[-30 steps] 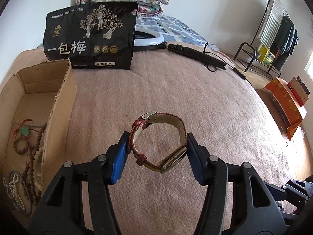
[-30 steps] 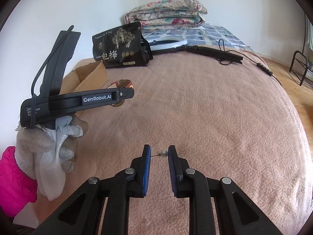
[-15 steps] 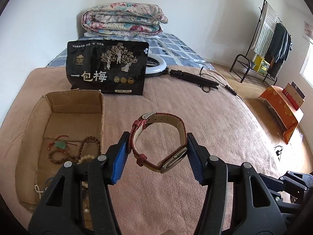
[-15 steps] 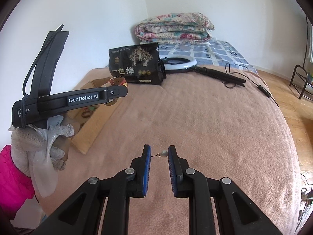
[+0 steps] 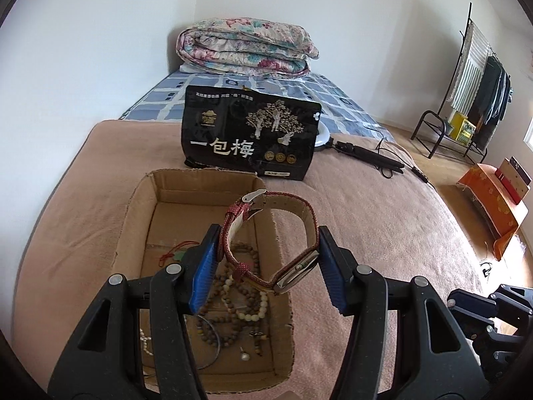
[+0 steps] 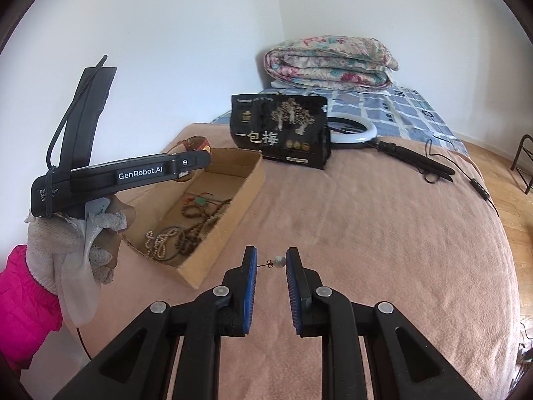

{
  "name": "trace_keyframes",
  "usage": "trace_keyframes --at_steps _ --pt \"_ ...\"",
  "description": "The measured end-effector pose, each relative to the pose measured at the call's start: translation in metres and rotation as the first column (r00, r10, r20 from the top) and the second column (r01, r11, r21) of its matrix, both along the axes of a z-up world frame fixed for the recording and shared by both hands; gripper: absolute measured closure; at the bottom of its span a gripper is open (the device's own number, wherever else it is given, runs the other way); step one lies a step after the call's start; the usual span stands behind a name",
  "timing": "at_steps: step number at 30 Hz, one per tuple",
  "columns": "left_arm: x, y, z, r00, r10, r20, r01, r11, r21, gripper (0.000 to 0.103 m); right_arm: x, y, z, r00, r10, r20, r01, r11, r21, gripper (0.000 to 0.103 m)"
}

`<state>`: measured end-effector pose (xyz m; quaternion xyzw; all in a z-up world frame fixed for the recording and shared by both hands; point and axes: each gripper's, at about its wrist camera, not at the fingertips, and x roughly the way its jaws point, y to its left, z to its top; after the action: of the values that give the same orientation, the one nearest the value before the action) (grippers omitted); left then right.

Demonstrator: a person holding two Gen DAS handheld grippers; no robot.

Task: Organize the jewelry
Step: 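Lift and carry the watch with the left tool while the right tool carries the pearl to the box, then open the left tool to drop the watch while the right tool releases the pearl into the box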

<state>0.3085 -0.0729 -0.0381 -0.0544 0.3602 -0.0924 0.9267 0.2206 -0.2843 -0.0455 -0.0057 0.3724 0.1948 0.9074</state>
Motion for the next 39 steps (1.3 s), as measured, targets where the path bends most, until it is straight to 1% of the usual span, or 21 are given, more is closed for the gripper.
trace_keyframes --at_steps 11,21,30,39 --pt "0.009 0.046 -0.006 0.999 0.04 -0.004 -0.04 0.999 0.019 0.045 0.01 0.053 0.008 0.998 0.065 0.014 -0.065 0.998 -0.006 0.086" --pt "0.034 0.076 -0.018 0.998 0.044 -0.039 -0.044 0.999 0.013 0.045 0.033 0.095 -0.002 0.993 0.114 -0.001 -0.114 0.993 -0.018 0.086" --pt "0.055 0.085 -0.033 0.997 0.043 -0.063 -0.042 0.999 0.012 0.045 0.053 0.114 -0.019 0.991 0.129 -0.027 -0.13 0.991 -0.012 0.086" --pt "0.066 0.086 -0.042 0.996 0.04 -0.076 -0.039 0.999 0.015 0.045 0.065 0.125 -0.037 0.989 0.135 -0.057 -0.136 0.991 -0.014 0.086"
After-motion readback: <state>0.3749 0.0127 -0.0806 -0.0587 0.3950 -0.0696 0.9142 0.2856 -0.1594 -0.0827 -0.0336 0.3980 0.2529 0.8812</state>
